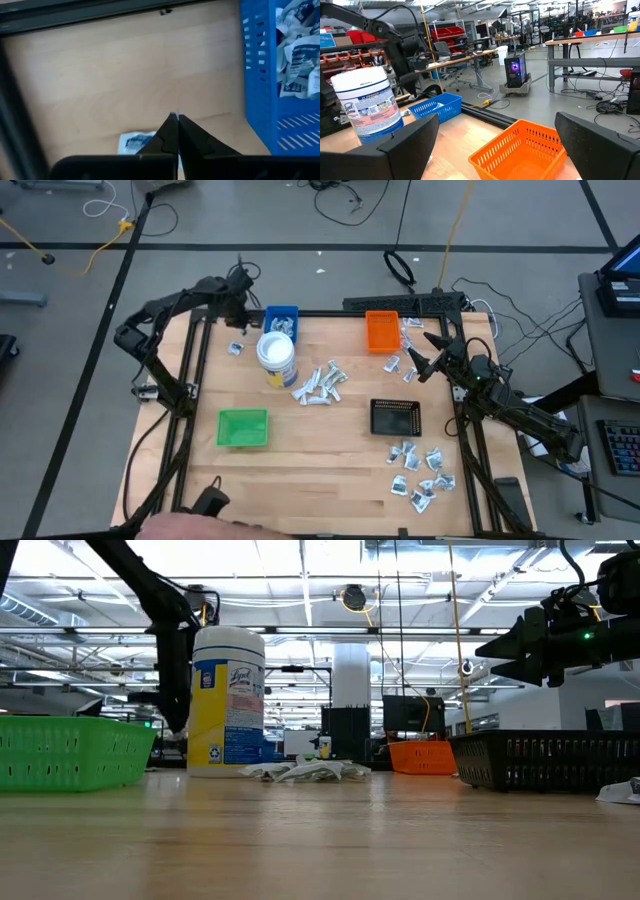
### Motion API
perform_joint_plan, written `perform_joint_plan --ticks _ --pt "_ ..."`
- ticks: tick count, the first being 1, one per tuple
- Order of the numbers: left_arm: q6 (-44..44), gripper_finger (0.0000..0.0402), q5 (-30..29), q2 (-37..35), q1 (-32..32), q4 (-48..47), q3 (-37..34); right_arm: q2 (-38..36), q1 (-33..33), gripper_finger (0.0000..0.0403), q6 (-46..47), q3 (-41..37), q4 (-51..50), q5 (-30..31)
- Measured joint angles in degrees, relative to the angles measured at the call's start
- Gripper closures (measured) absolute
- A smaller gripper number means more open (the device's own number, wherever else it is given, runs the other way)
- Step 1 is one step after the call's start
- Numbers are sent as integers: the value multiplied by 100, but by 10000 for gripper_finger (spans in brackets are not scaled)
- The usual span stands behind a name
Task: Pick & Place First Aid Supplies
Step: Put the blue alcohol pad into the blue bin
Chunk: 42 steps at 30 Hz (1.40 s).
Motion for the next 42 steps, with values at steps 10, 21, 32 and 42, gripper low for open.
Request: perform_joint_plan --ticks 10,21,32,42 --pt "-362 401 -7 0 136 -1203 570 -1 1 9 0 -1 0 -1" --pt "-994 401 50 1027 -370 -2111 2221 -2 1 9 0 -1 0 -1" --pt "-1011 401 245 2480 -811 -2695 4461 -1 0 9 0 0 0 -1" --pt "-1031 401 227 3174 -1008 -2808 5024 0 2 9 0 0 -1 0"
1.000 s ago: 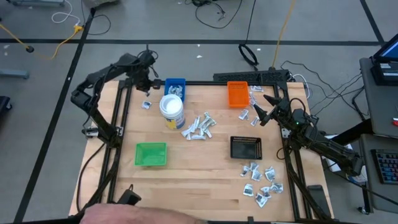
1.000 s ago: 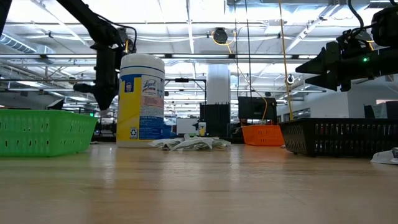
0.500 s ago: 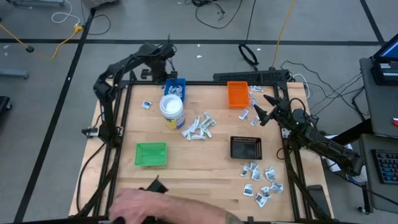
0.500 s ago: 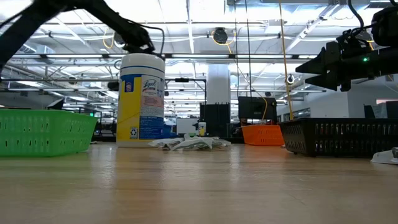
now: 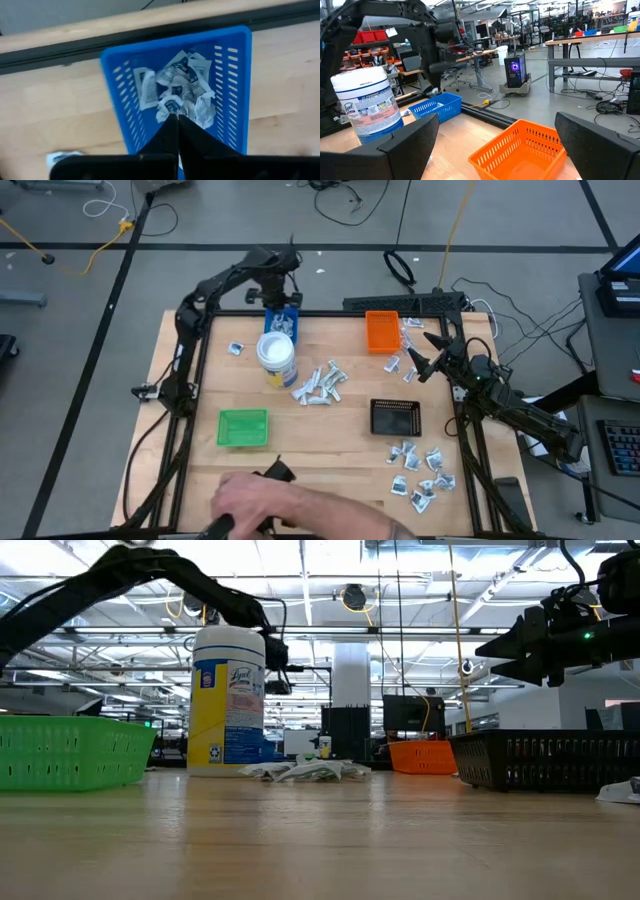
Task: Pick & Place First Aid Supplies
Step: Put the blue alcohol pad into the blue bin
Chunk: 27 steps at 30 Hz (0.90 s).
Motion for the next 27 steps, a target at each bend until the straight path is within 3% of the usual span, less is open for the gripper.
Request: perform_joint_plan --ticks 6,10,21,27 --pt "100 399 138 362 -184 247 0 -2 0 9 0 -2 1 -2" --pt "172 375 278 407 -224 304 0 -2 0 9 0 1 0 0" --pt "177 223 514 360 -90 254 -1 -1 0 9 0 -2 -1 1" --pt "237 171 565 80 25 251 -2 -2 -2 9 0 0 -2 1"
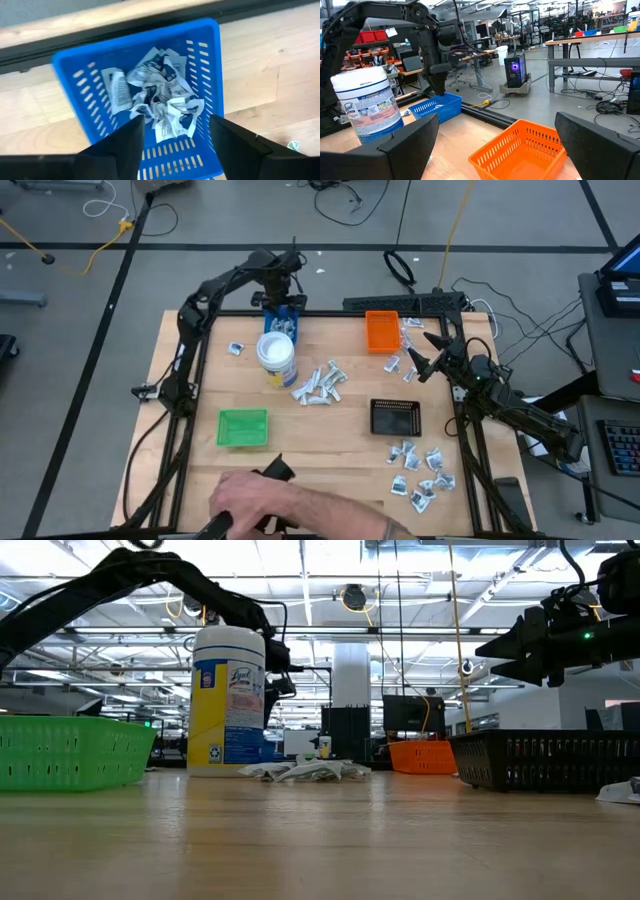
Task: Pick & Place First Aid Supplies
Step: Put the blue alcohol pad into the blue bin
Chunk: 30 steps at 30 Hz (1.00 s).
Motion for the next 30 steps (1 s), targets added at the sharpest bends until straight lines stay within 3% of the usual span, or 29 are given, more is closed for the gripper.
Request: perform_joint_plan --ticks 11,30 --pt "884 130 -13 -196 130 -641 -197 2 2 9 0 -1 2 -2" --pt "1358 100 -643 -2851 712 766 -4072 0 2 9 0 -1 2 -2"
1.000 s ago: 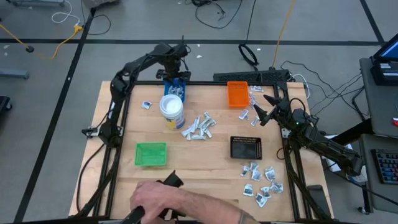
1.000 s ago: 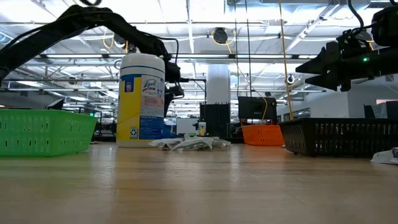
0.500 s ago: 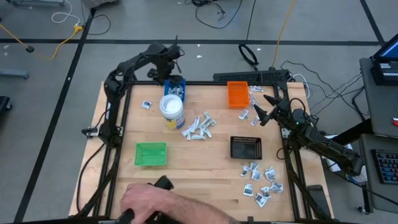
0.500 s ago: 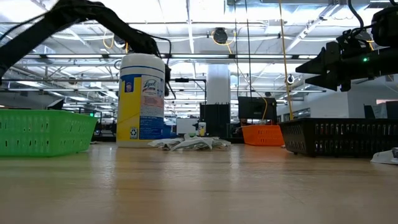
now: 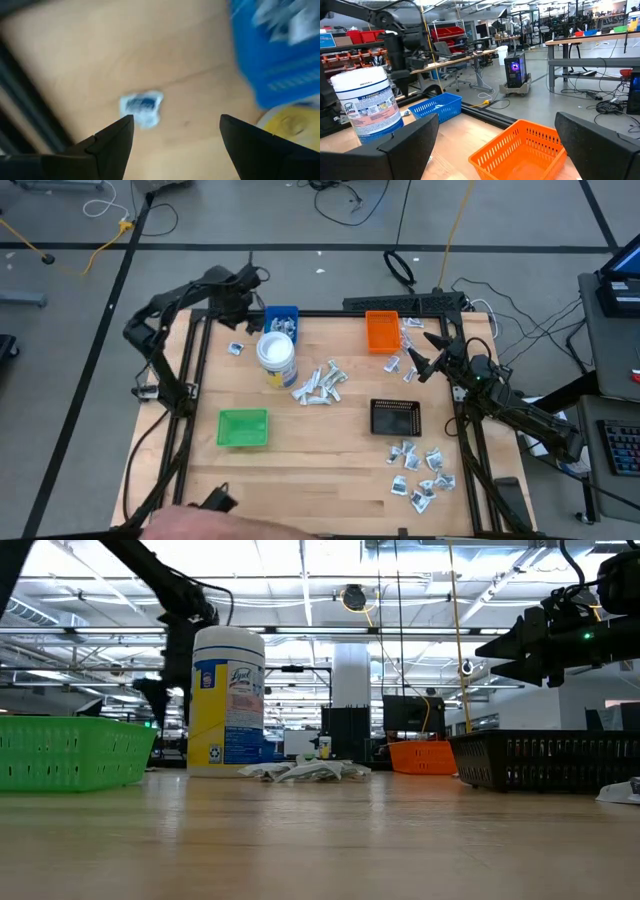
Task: Pick & Place First Aid Supplies
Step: Put the blue alcohol pad into the blue bin
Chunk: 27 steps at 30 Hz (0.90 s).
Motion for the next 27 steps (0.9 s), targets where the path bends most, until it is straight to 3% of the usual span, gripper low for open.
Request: perform_joint_plan --ticks 6,11,21,27 --pt "-6 89 -92 -638 227 4 -738 0 -1 9 0 1 0 2" --pt "-8 89 -237 -716 274 115 -1009 2 0 9 0 0 0 2" --pt "-136 119 -288 -698 -6 1319 -1921 1 0 9 0 2 0 2" --pt "-209 133 -625 -696 -115 2115 -2374 0 -2 9 0 2 0 2"
